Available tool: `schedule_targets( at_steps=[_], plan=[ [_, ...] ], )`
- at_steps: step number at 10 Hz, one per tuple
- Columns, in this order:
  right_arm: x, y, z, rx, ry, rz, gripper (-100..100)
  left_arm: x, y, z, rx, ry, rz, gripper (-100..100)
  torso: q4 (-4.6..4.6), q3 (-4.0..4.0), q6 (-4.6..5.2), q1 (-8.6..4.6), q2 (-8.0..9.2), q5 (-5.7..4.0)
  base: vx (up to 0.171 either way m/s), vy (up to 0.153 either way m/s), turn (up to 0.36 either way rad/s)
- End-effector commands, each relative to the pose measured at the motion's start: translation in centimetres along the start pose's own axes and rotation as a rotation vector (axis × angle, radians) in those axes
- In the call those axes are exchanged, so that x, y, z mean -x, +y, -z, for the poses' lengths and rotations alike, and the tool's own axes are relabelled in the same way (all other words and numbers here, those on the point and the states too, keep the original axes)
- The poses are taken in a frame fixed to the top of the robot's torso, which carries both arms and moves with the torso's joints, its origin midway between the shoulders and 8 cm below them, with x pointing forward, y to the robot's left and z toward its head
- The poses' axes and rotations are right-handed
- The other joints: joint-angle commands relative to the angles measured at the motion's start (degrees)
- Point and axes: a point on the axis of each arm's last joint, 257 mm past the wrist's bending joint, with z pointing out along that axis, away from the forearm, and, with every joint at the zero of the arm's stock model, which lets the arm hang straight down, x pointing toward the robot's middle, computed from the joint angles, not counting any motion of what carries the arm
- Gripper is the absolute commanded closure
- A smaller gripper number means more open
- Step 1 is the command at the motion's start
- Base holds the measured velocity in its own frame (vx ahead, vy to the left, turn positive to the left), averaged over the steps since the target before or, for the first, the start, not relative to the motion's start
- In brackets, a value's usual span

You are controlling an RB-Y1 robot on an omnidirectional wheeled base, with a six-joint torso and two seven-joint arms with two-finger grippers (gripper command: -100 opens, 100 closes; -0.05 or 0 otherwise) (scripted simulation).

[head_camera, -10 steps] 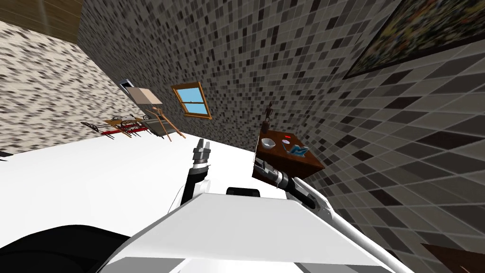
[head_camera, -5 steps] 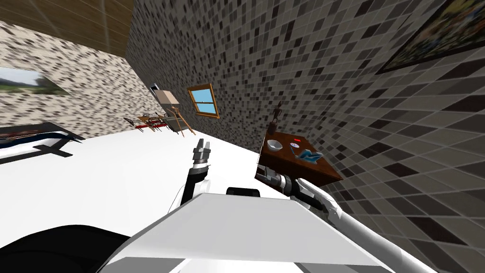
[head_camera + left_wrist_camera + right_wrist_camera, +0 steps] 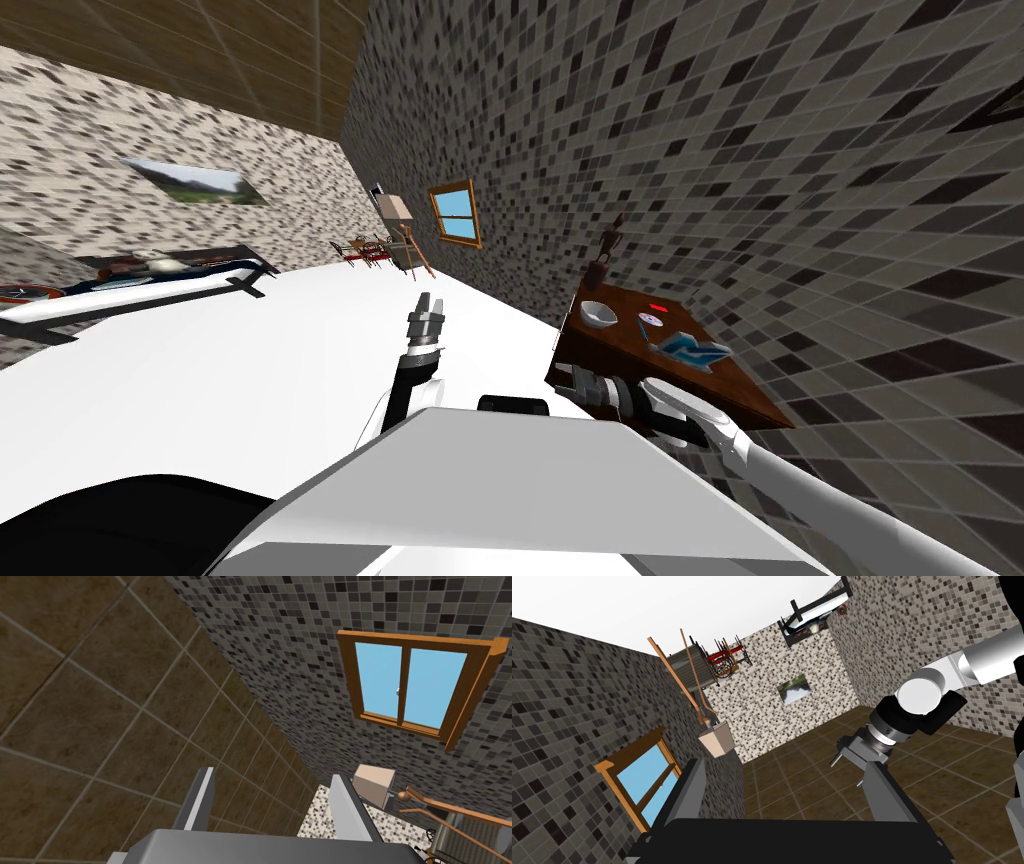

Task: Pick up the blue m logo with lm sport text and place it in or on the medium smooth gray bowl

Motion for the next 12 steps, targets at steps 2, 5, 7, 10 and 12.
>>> schedule_targets(
  at_steps=[2, 5, 7, 10, 12],
  plan=[
    [-4.1, -1.8, 3.1, -0.030, 0.154, 0.000, -100, 0.0, 0.0, 0.0, 0.000, 0.000, 0.000, 0, 0.00, -0.01, 0.06, 0.00, -0.01, -0.01, -0.009, -0.020, 0.248],
    [-6.7, -3.6, 7.6, -0.078, 0.294, 0.003, -100, 0.0, 0.0, 0.0, 0.000, 0.000, 0.000, 0, 0.00, -0.01, 0.01, 0.01, -0.01, 0.00, -0.009, -0.019, 0.227],
    [-8.6, -4.7, 10.9, -0.109, 0.393, -0.004, -100, 0.0, 0.0, 0.0, 0.000, 0.000, 0.000, 0, 0.00, -0.01, 0.01, 0.00, -0.02, 0.00, -0.010, -0.023, 0.247],
    [-11.4, -6.3, 17.7, -0.174, 0.572, -0.027, -100, 0.0, 0.0, 0.0, 0.000, 0.000, 0.000, 0, 0.01, 0.00, 0.09, 0.00, 0.00, -0.01, -0.015, -0.022, 0.214],
    [-12.3, -7.0, 21.9, -0.218, 0.666, -0.041, -100, 0.0, 0.0, 0.0, 0.000, 0.000, 0.000, 0, 0.01, 0.01, 0.08, 0.00, 0.01, -0.01, -0.020, -0.020, 0.204]
  ],
)
